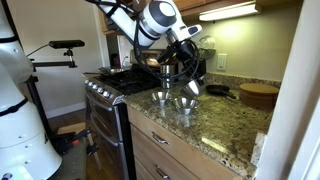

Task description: Empty the bowl at the back into the bowl on the right

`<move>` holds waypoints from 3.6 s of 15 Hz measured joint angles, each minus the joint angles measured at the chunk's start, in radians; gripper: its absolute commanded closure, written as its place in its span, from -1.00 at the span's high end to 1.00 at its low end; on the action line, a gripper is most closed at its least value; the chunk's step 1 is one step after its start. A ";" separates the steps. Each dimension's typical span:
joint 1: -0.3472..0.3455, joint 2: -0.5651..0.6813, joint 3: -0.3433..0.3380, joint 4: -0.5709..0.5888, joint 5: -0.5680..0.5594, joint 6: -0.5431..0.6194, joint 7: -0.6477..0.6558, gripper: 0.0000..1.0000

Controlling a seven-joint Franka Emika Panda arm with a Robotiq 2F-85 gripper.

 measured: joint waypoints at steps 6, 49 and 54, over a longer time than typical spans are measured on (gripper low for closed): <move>0.011 -0.007 0.018 -0.004 -0.094 -0.057 0.081 -0.84; 0.079 0.046 0.096 0.066 -0.480 -0.268 0.219 -0.84; 0.086 0.059 0.098 0.071 -0.518 -0.299 0.235 -0.84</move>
